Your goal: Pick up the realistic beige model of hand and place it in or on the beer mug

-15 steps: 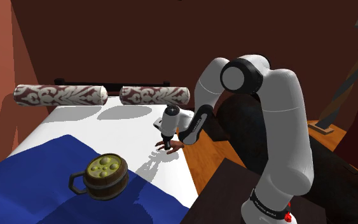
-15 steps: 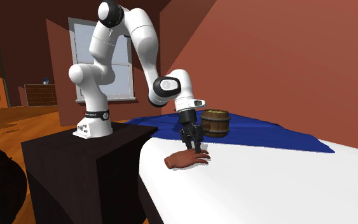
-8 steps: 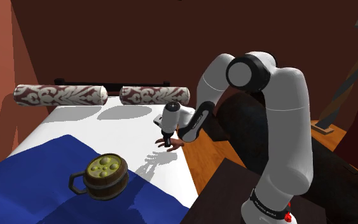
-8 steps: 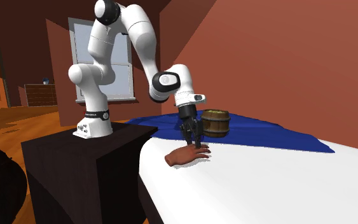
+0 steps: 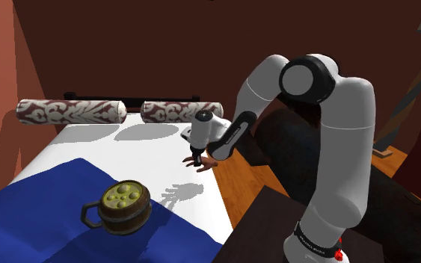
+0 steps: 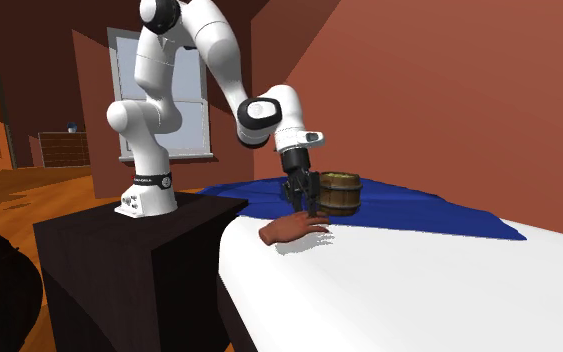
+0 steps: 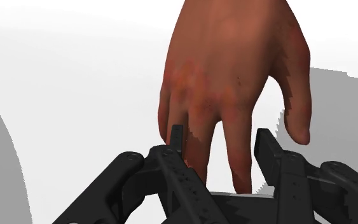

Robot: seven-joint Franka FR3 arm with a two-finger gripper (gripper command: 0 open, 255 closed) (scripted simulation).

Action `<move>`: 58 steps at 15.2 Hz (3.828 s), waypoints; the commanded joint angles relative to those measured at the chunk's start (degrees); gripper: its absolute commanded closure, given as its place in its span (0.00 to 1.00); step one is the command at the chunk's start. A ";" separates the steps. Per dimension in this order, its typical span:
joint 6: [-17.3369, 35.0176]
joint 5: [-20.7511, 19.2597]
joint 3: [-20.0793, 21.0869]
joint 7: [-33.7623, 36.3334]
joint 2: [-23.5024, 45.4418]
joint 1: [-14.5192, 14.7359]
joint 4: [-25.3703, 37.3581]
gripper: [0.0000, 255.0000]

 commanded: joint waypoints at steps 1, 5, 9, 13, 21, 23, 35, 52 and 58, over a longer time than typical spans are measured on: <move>-1.10 1.51 0.86 -1.62 -1.46 -0.62 -0.30 1.00; -3.34 4.48 2.33 -4.64 -4.26 -1.56 -0.73 1.00; -5.64 7.39 3.54 -7.53 -6.92 -2.26 -0.92 1.00; -8.01 10.16 4.47 -10.24 -9.45 -2.71 -0.86 1.00; -13.03 15.02 5.64 -15.00 -14.03 -3.04 0.00 1.00; -14.34 16.08 5.82 -16.05 -15.07 -3.03 0.37 1.00; -22.78 16.72 10.30 -9.72 -16.10 1.56 5.36 1.00; -33.60 14.36 16.97 -0.39 -2.91 9.99 22.88 0.00; -35.75 16.43 17.83 -16.02 11.29 7.42 36.12 0.00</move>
